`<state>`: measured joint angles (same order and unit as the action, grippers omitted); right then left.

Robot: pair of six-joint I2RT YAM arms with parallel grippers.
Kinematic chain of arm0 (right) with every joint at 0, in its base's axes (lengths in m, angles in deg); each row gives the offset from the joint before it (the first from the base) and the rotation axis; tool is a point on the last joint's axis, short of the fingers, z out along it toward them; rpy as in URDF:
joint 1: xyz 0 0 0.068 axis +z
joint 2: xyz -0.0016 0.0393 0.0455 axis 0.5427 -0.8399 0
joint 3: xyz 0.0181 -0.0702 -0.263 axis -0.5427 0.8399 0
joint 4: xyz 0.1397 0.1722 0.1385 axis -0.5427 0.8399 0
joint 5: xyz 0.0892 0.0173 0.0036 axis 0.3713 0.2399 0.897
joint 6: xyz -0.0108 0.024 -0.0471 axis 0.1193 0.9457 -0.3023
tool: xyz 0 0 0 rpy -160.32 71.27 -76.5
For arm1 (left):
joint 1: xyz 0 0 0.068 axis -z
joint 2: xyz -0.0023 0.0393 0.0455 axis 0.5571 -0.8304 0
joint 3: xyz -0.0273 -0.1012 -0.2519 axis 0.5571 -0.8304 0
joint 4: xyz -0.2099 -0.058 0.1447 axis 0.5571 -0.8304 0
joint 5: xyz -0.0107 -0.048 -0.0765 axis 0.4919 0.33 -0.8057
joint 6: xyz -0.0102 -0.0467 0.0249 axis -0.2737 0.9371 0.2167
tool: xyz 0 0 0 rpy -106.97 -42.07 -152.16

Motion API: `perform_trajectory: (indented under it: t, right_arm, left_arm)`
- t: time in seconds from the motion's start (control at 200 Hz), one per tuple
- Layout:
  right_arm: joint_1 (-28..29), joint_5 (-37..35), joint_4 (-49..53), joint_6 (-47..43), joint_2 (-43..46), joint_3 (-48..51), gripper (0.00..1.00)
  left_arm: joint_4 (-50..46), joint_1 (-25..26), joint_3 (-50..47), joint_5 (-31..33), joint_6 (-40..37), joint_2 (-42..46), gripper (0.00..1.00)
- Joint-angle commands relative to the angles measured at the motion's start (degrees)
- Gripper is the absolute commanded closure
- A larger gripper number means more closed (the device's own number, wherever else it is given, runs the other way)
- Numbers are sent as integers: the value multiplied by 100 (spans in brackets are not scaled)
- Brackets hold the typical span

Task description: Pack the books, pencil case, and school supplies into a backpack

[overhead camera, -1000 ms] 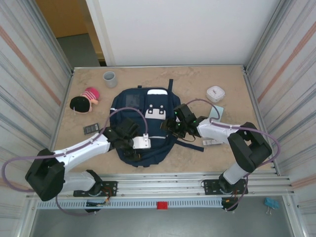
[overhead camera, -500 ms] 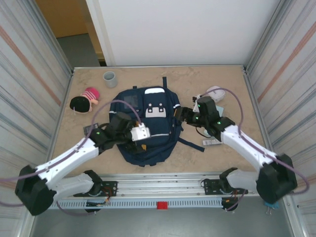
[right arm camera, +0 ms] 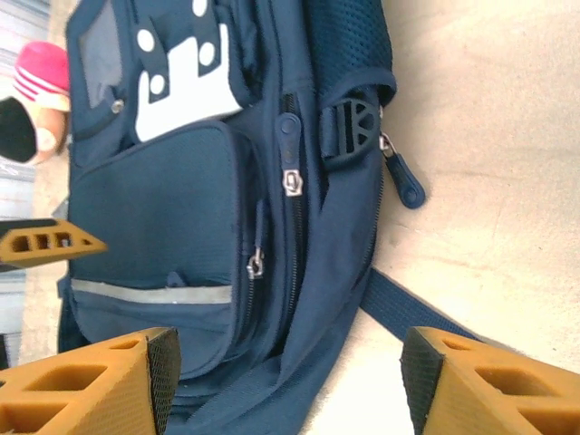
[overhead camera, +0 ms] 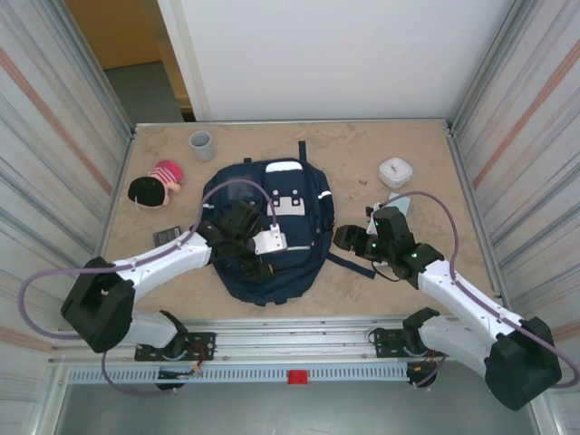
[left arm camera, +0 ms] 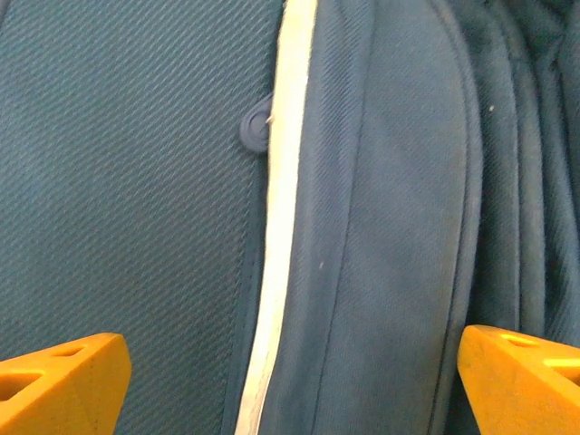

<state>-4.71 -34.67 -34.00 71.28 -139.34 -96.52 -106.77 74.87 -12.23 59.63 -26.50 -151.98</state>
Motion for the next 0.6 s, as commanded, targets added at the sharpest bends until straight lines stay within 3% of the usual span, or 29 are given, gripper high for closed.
perform_trajectory:
  t: [0.0, 0.16, 0.23, 0.256, 0.336, 0.421, 0.526, 0.596]
  right_arm:
    - [49, 45, -137, 147, 91, 84, 33]
    - [58, 198, -202, 163, 12, 46, 33]
    - [66, 267, -241, 175, -3, 44, 33]
    - [64, 301, -257, 204, -8, 48, 33]
    - [80, 409, -359, 261, -21, 78, 32]
    - [78, 545, -467, 360, -22, 120, 31]
    - [78, 648, -920, 855, 171, 437, 27]
    - [96, 791, -1521, 1341, 368, 768, 19]
  left_arm:
    - [577, 87, 149, 116, -36, -256, 6]
    - [533, 146, 284, 145, 37, -573, 5]
    - [683, 169, 176, 256, 67, -531, 10]
    - [734, 169, 142, 364, 64, -510, 15]
    - [765, 178, 147, 588, 127, -439, 43]
    - [601, 172, 352, 477, 311, -157, 56]
    - [788, 175, 648, 332, 1040, 354, 92]
    - [973, 143, 846, 413, 1545, 561, 100]
